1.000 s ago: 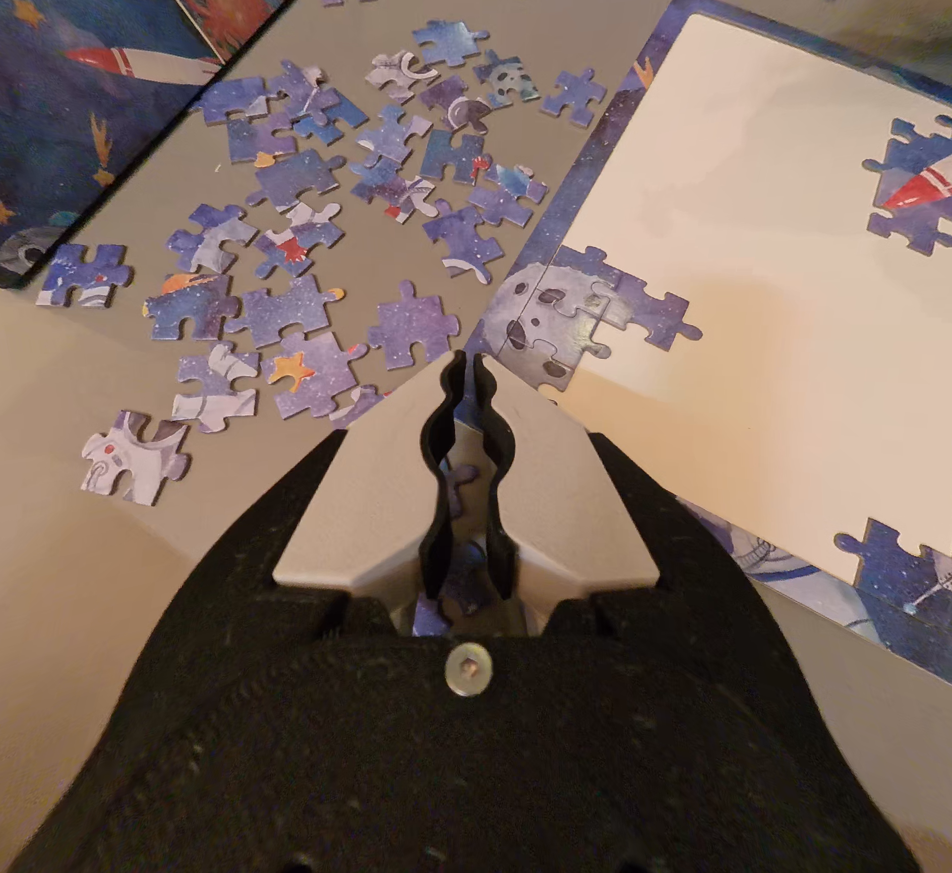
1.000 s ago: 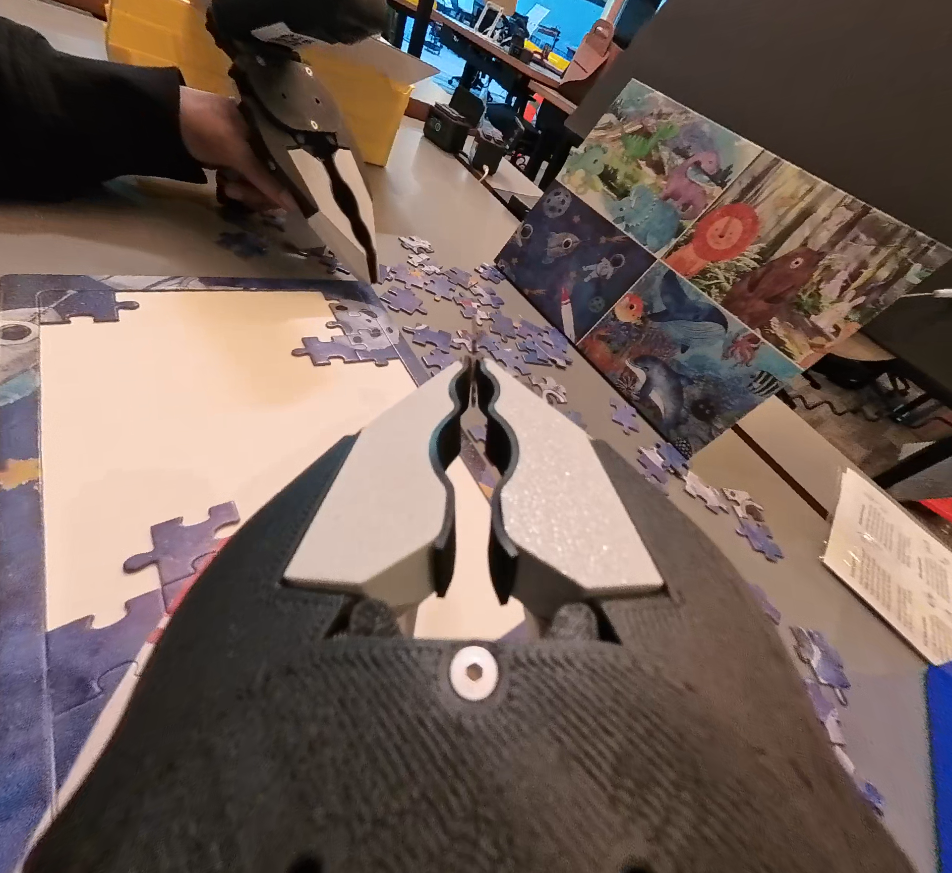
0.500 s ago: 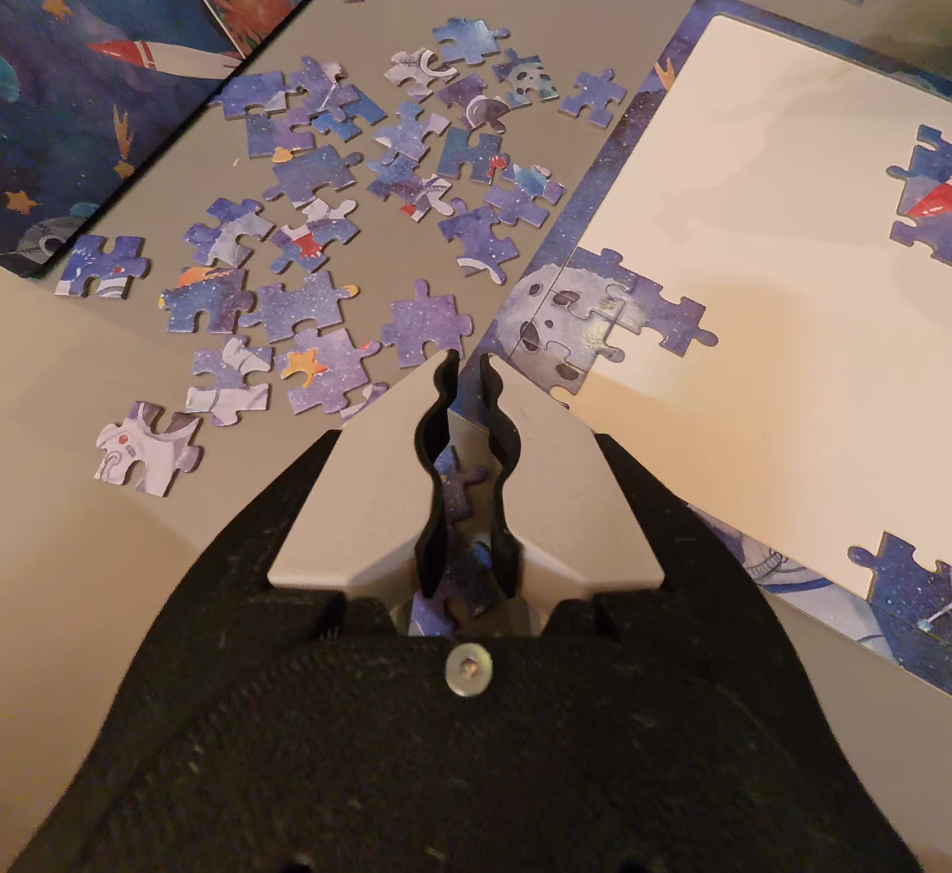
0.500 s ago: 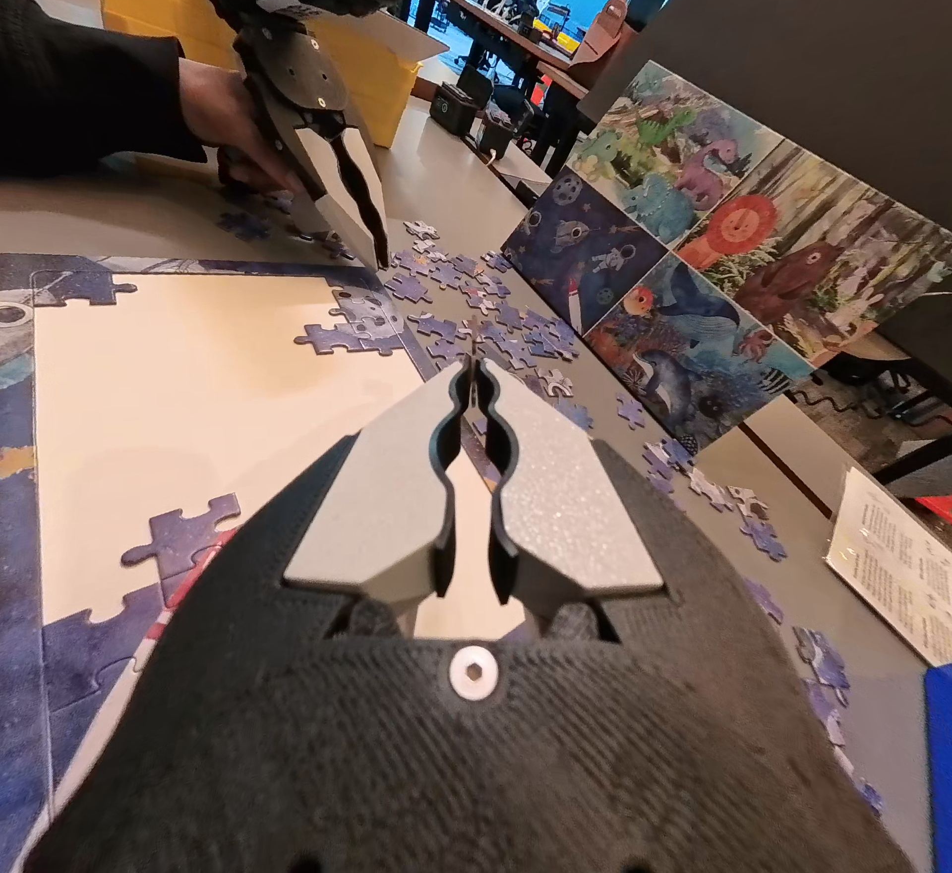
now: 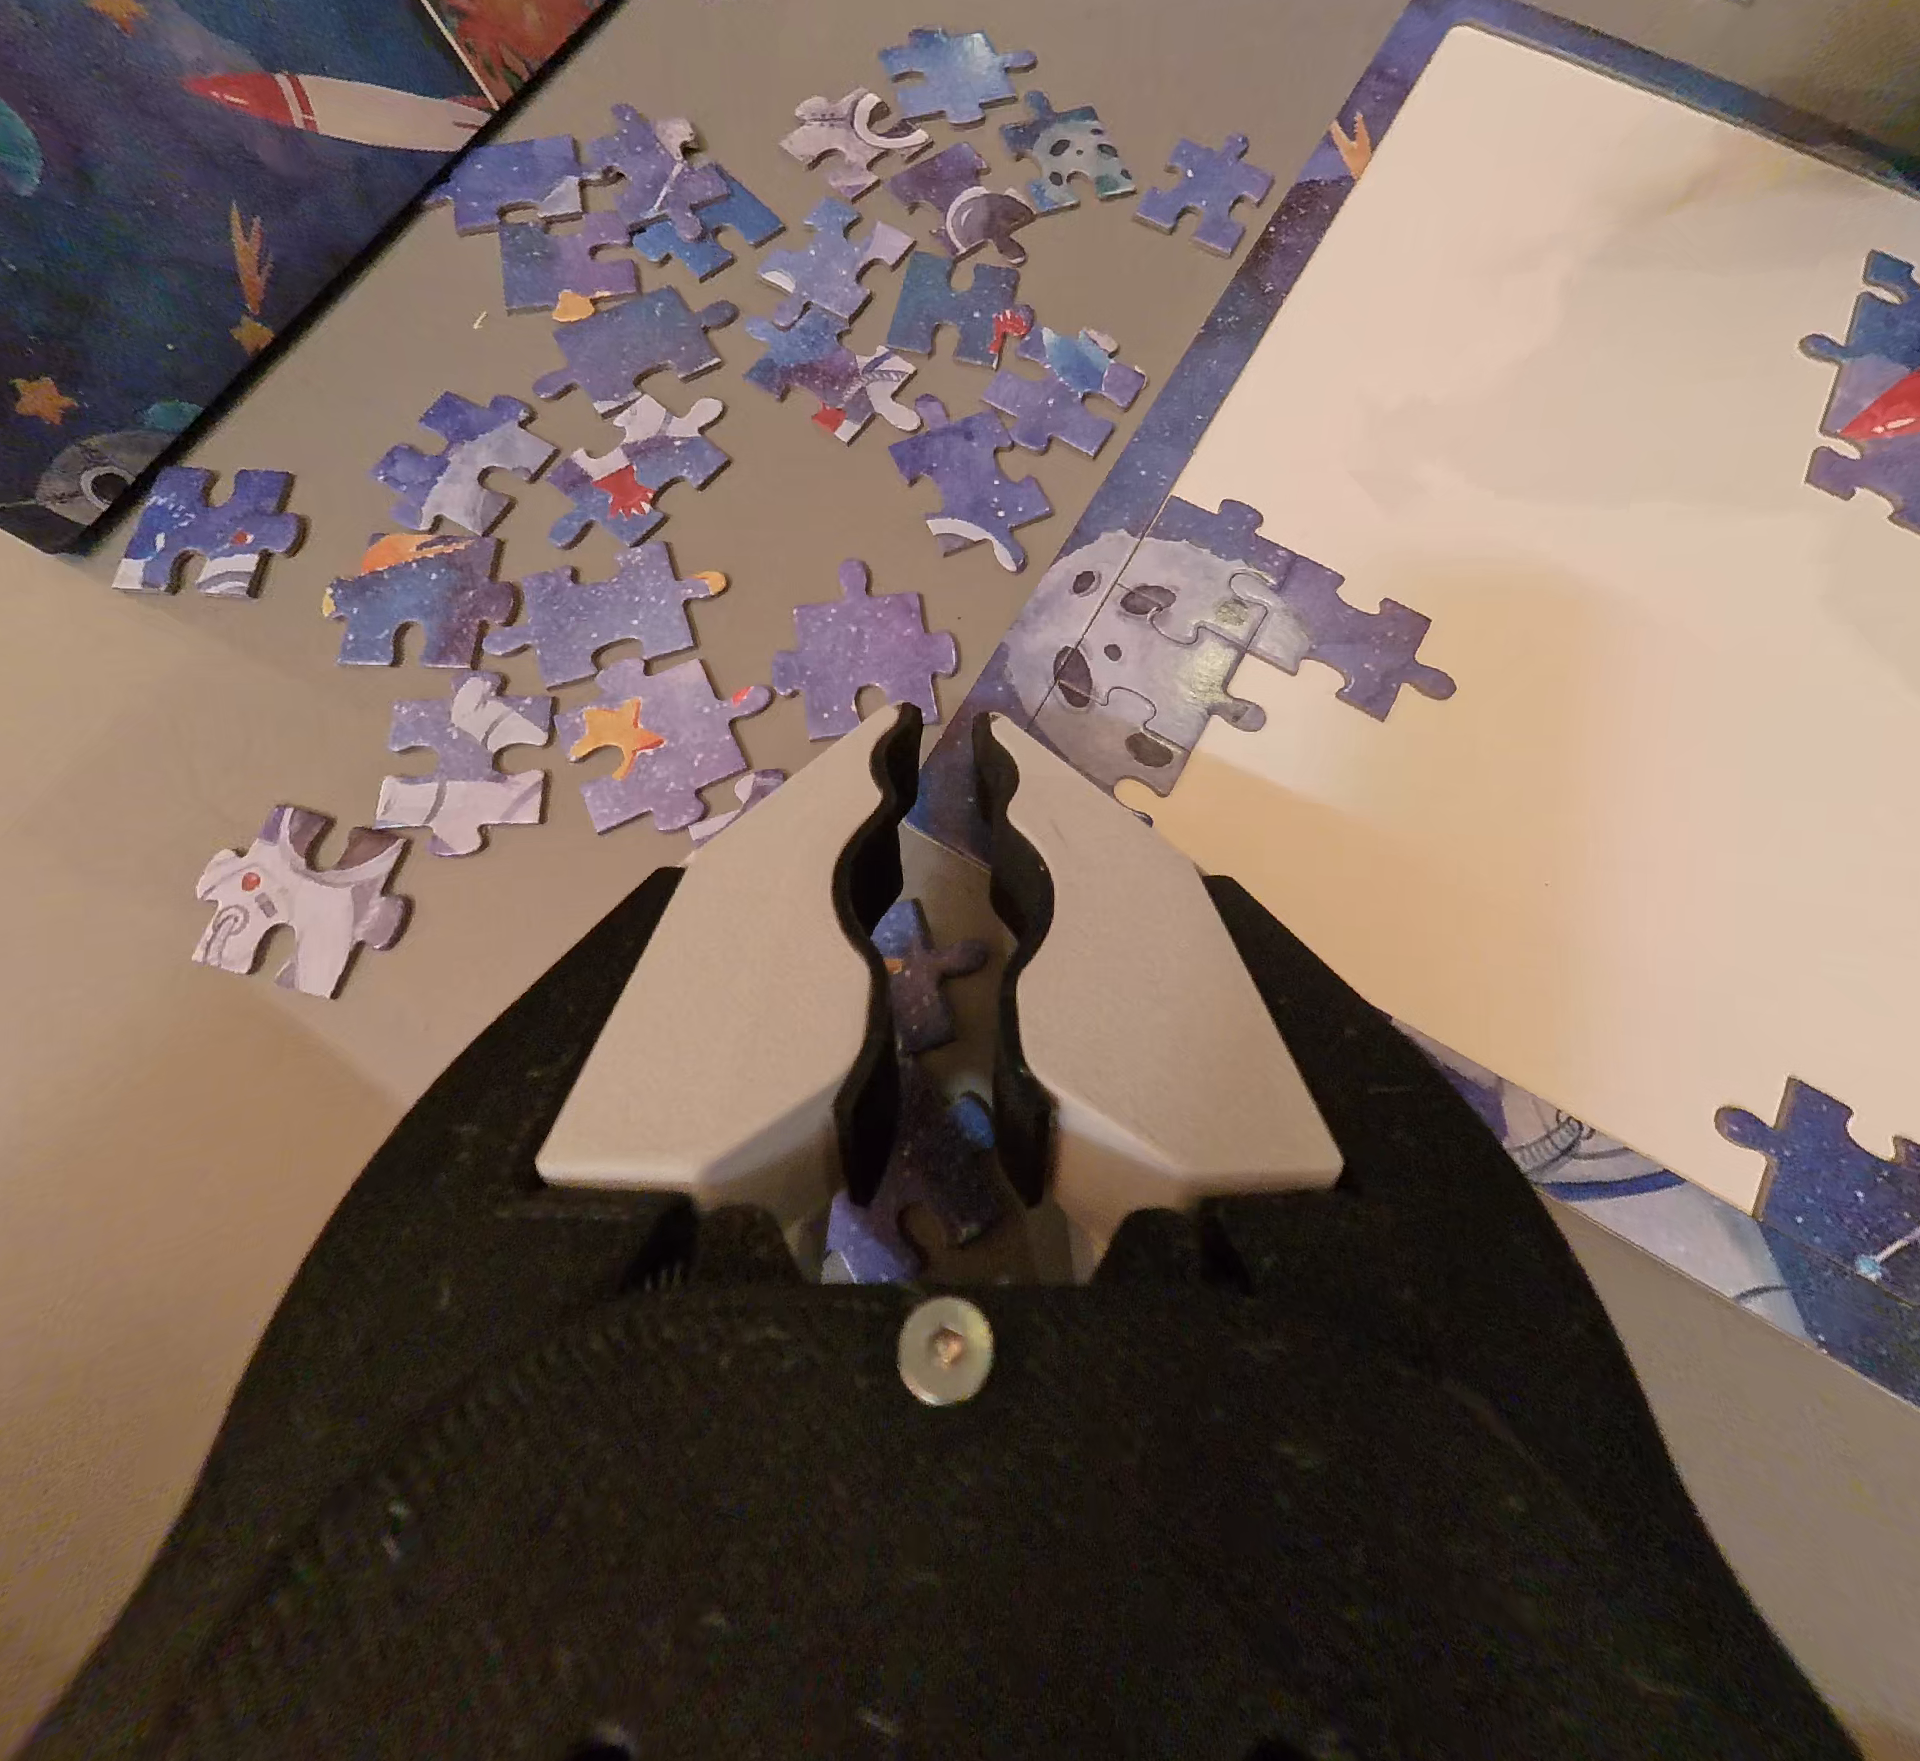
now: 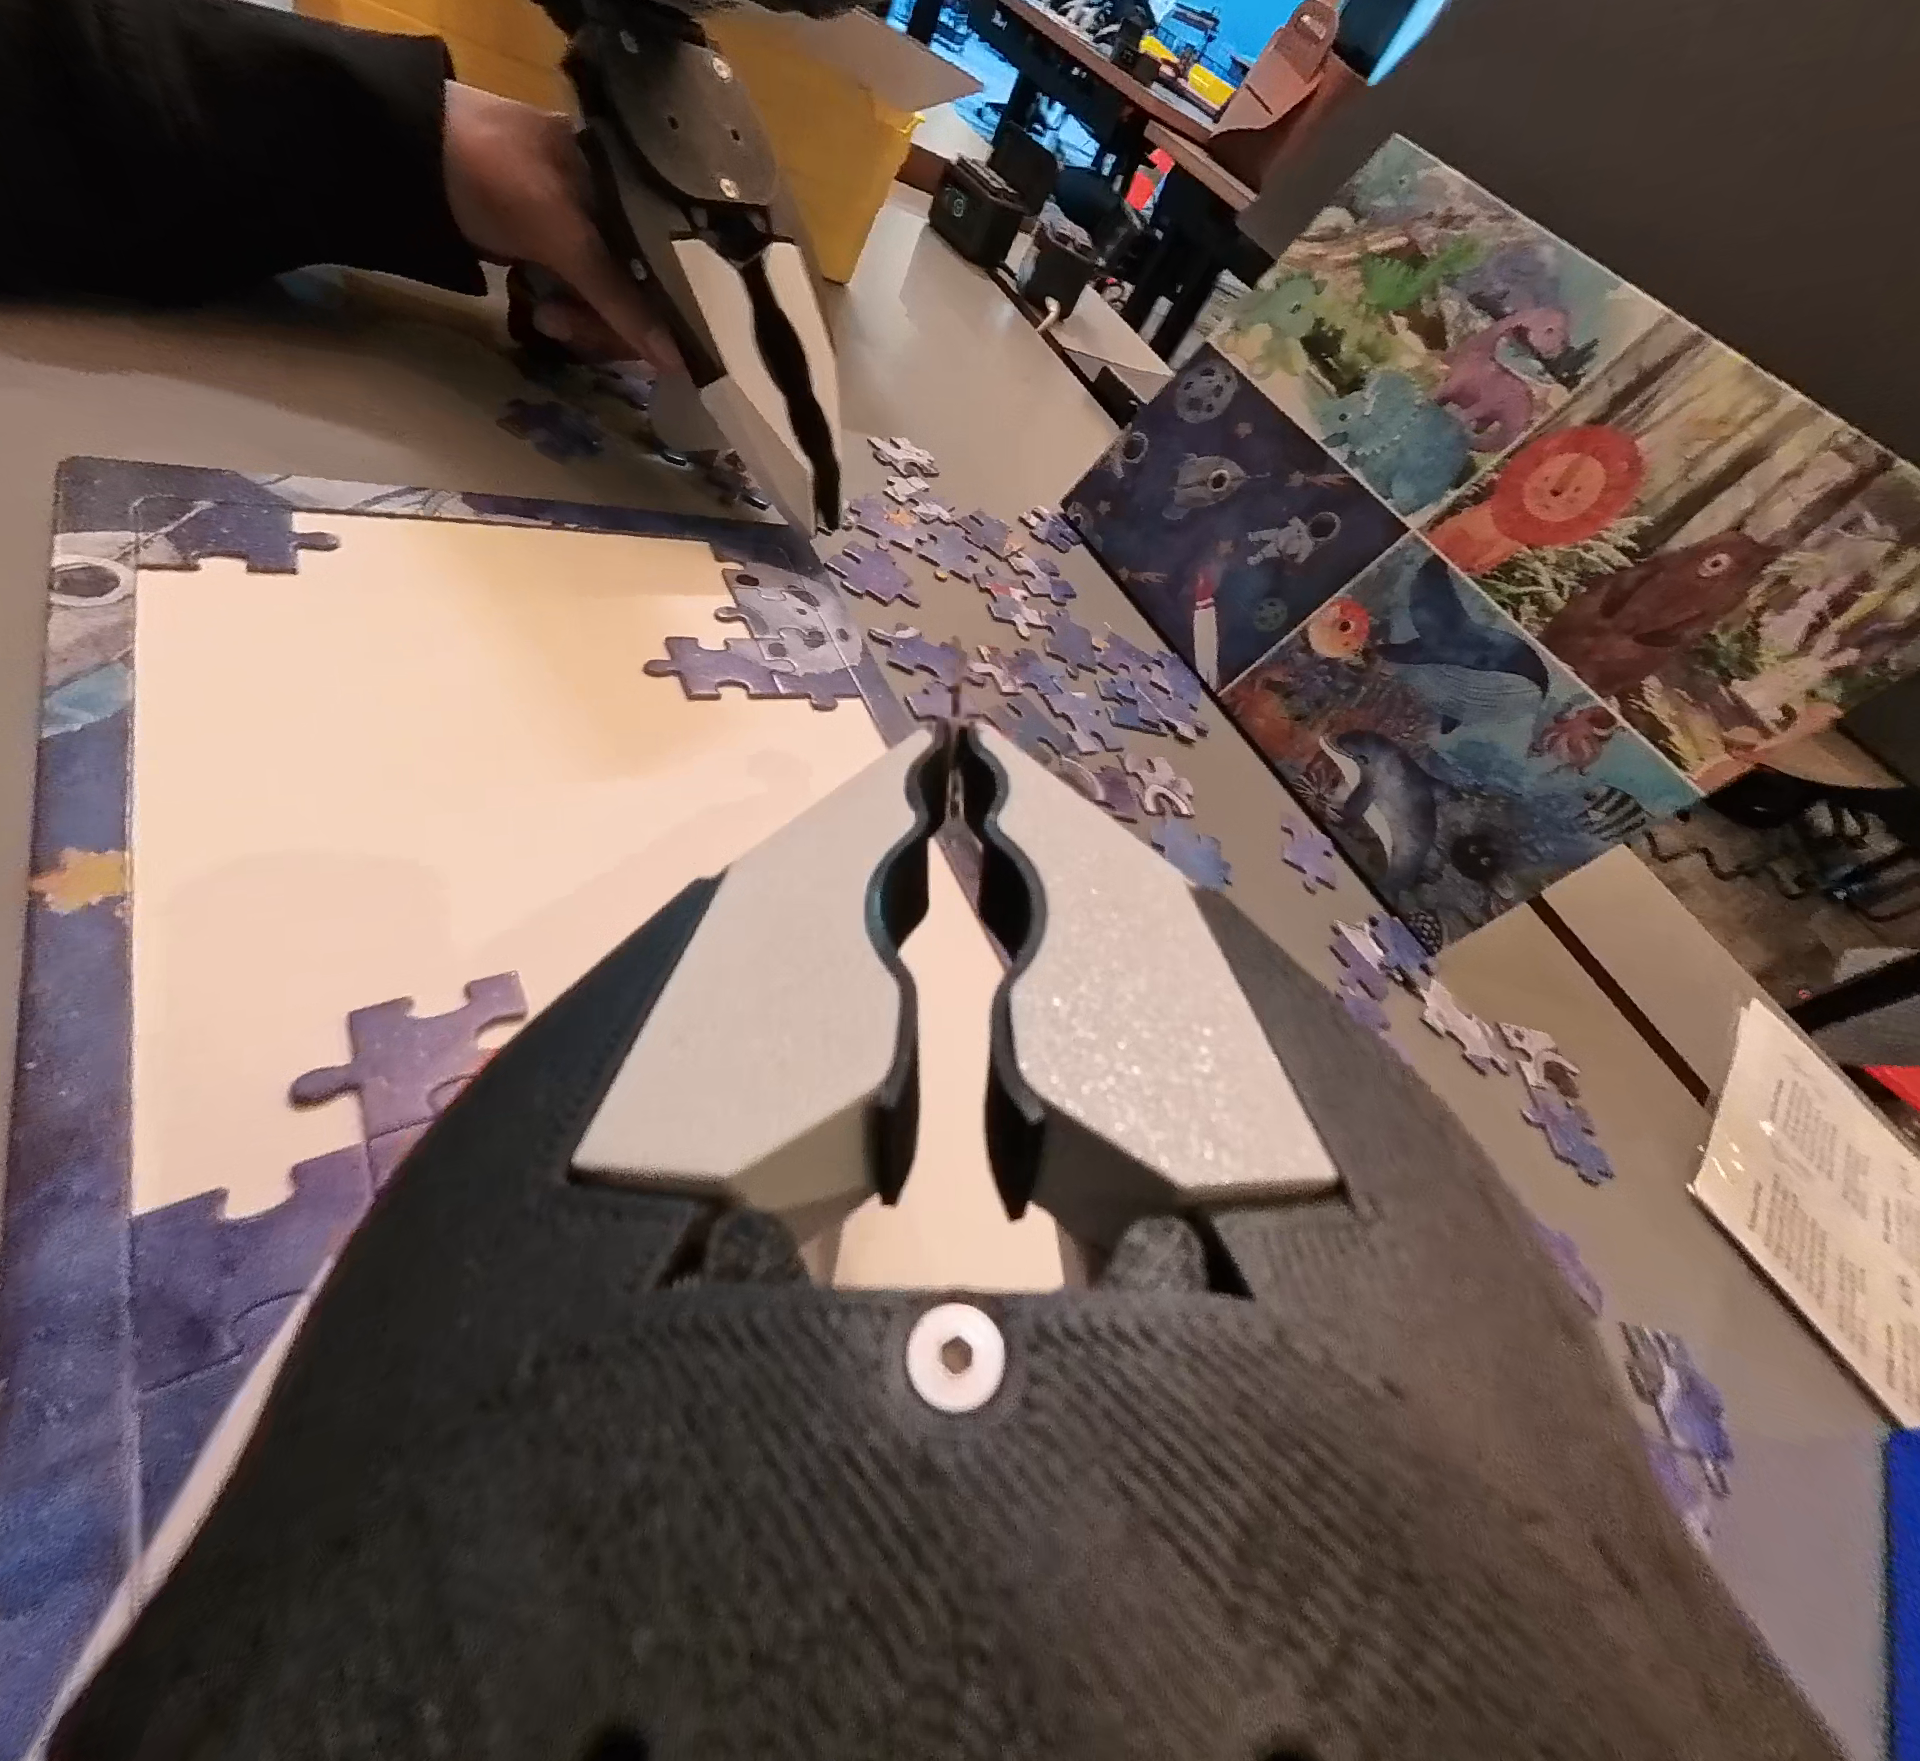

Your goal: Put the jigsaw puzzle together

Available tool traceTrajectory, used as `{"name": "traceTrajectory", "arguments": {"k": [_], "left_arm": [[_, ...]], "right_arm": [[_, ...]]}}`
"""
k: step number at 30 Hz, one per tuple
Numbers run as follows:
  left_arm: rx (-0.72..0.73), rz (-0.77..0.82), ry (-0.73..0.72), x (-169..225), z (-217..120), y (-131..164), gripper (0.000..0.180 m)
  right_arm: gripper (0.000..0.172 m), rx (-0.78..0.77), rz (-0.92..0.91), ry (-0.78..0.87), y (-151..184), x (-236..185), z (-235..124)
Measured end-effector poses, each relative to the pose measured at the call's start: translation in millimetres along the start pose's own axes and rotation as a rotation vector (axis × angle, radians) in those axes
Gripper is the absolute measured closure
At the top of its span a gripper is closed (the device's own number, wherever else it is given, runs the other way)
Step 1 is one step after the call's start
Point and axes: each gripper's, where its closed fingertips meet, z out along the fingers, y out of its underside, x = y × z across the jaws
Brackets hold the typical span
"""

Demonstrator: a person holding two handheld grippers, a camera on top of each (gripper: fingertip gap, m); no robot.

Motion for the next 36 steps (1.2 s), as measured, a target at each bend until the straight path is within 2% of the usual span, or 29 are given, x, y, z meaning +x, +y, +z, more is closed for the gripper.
{"name": "traceTrajectory", "arguments": {"k": [8,15,19,24,36], "left_arm": [[0.000,-0.004,-0.001,-1,0,0,0.172],[-0.003,-0.007,-0.002,-1,0,0,0.171],[-0.003,-0.007,-0.001,-1,0,0,0.171],[-0.005,-0.006,-0.001,-1,0,1,0.171],[-0.005,-0.007,-0.002,-1,0,1,0.171]], "right_arm": [[0.172,0.016,-0.167,-0.231,-12,-66,11],[0.171,-0.138,-0.282,-0.409,14,-119,25],[0.167,-0.185,-0.259,-0.462,24,-126,25],[0.152,-0.213,-0.204,-0.478,30,-124,26],[0.152,-0.226,-0.151,-0.461,33,-116,27]]}}
